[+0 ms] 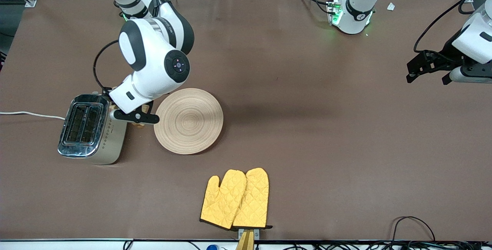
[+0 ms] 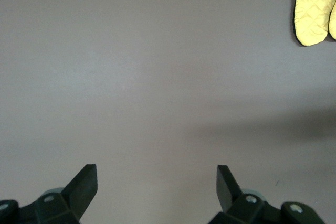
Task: Move plate and put bread in toaster
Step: 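Carry the bread over the toaster slot with the right gripper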
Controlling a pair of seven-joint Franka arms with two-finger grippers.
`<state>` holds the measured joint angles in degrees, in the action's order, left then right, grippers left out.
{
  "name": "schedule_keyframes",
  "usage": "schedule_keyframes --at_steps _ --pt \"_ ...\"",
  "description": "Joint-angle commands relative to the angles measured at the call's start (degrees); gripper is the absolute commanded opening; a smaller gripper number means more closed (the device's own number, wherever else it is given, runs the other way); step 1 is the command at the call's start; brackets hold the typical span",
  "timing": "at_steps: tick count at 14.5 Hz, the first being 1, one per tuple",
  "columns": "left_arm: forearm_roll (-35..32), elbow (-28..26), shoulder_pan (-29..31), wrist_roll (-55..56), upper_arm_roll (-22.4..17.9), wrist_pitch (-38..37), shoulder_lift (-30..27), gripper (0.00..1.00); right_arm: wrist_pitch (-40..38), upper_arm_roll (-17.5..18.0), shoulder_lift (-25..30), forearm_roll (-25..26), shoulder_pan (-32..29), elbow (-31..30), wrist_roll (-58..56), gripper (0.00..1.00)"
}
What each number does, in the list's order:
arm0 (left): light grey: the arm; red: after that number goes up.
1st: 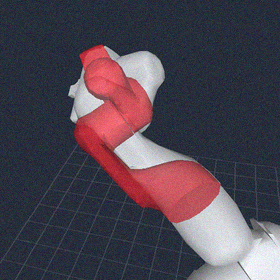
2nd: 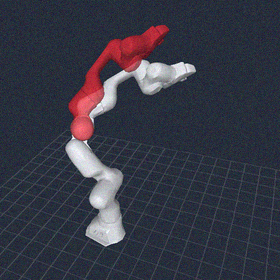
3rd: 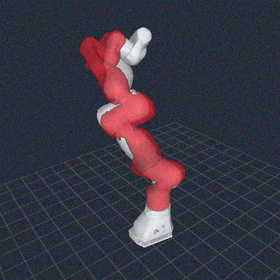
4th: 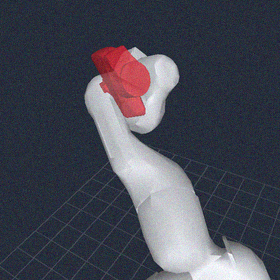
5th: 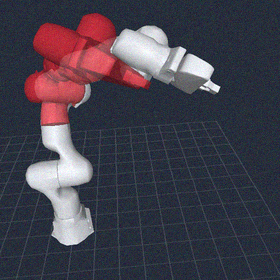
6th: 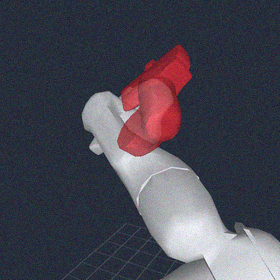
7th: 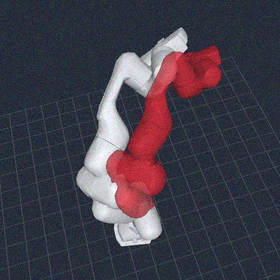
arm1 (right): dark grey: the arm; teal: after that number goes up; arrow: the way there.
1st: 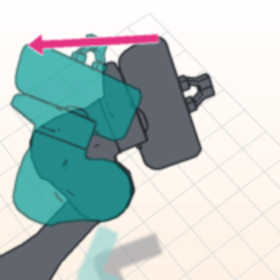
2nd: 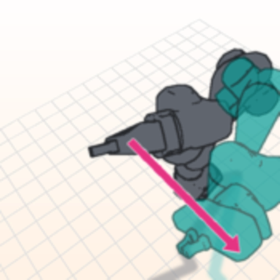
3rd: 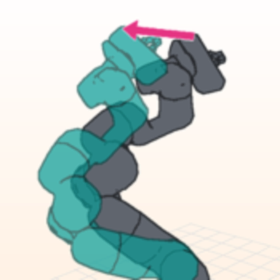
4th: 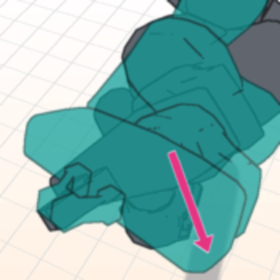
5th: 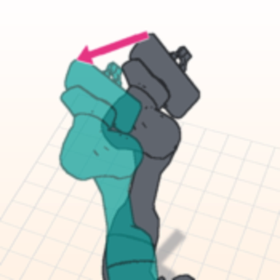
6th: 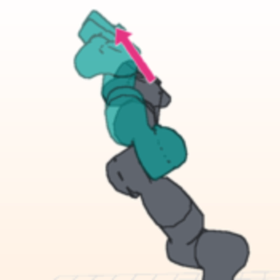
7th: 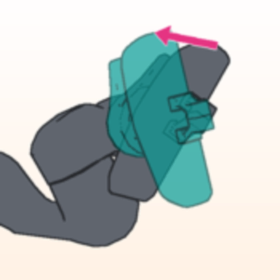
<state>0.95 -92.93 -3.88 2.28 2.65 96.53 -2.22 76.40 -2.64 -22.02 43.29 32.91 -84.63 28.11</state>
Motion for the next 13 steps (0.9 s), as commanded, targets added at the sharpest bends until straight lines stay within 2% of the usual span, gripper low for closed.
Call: schedule_keyframes --at_steps 1,3,7,13 --pt "-1.47 1.0 -0.34 0.62 0.34 -2.31 -0.42 1.0 -2.91 -0.61 1.28 6.7 -0.12 -1.5 1.78 0.0" --pt "-1.47 1.0 -0.08 0.19 0.34 -2.4 -0.42 1.0 -3.89 -0.61 1.19 11.53 -2.22 -3.86 1.77 0.0" --pt "-1.47 1.0 -0.08 0.1 -0.01 -2.75 -0.59 1.0 -3.54 -0.61 0.05 16.29 -3.73 -8.44 2.21 0.0" --pt "-1.39 1.09 0.01 -0.08 -0.1 -3.81 -0.6 1.0 -0.2 -0.61 -1.44 17.0 -6.18 -13.54 6.26 0.0"
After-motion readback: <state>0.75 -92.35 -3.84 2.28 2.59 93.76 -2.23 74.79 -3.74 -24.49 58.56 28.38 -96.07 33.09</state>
